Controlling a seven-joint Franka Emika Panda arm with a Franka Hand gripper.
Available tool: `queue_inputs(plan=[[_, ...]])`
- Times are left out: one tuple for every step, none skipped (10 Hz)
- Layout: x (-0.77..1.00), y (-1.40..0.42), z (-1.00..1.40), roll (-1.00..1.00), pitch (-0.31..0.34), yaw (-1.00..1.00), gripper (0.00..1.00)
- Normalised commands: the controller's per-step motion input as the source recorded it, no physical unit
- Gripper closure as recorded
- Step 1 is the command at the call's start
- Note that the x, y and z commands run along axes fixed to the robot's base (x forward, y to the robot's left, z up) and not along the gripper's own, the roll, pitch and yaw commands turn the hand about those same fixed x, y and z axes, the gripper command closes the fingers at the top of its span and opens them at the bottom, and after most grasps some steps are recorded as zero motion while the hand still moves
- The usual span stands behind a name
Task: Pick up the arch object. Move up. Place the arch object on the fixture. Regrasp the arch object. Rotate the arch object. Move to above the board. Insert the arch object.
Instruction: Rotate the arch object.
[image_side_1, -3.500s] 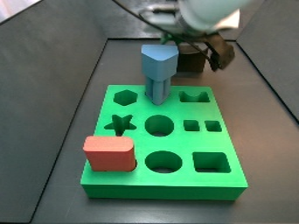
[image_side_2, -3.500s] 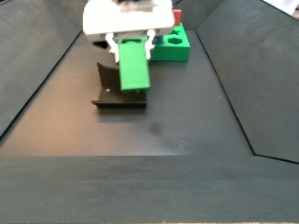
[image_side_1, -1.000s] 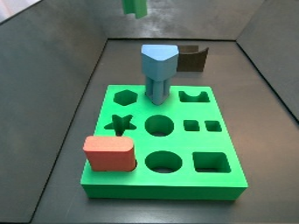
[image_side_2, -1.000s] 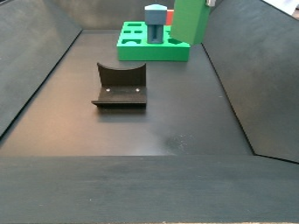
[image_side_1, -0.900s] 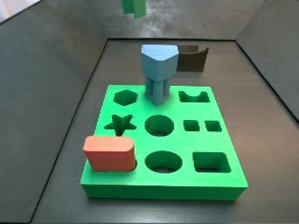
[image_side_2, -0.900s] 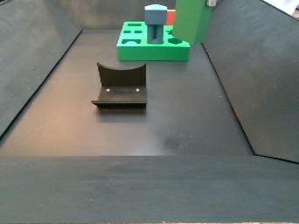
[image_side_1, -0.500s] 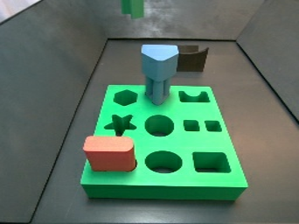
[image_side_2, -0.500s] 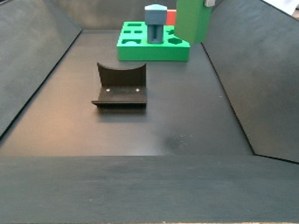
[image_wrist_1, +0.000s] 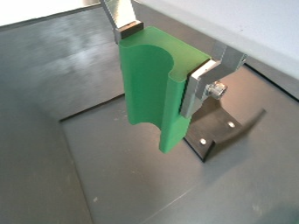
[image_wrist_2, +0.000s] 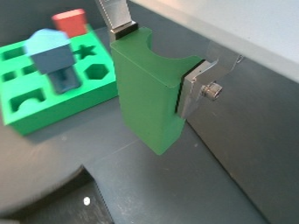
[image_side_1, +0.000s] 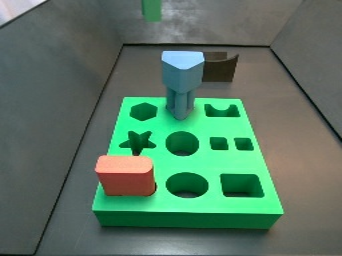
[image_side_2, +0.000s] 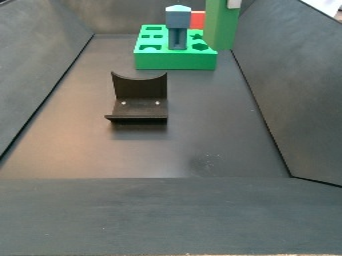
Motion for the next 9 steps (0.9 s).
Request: queue_inputs(plan=[[0.00,0.01,0.00,-0.03,0.022,-1.00,1.00],[0.00,0.01,0.00,-0.03,0.023,-1.00,1.00],[0.00,0.01,0.00,-0.03,0.025,-1.00,1.00],[0.00,0.01,0.00,-0.04,0.026,-1.00,1.00],[0.00,0.01,0.00,-0.04,0.029,-1.00,1.00],[0.00,0.01,0.00,-0.04,0.031,-1.00,1.00],[0.00,0.01,0.00,-0.05,0.034,-1.00,1.00],[0.00,0.01,0.00,-0.05,0.037,-1.00,1.00],[0.00,0.01,0.00,-0.06,0.042,-1.00,1.00]])
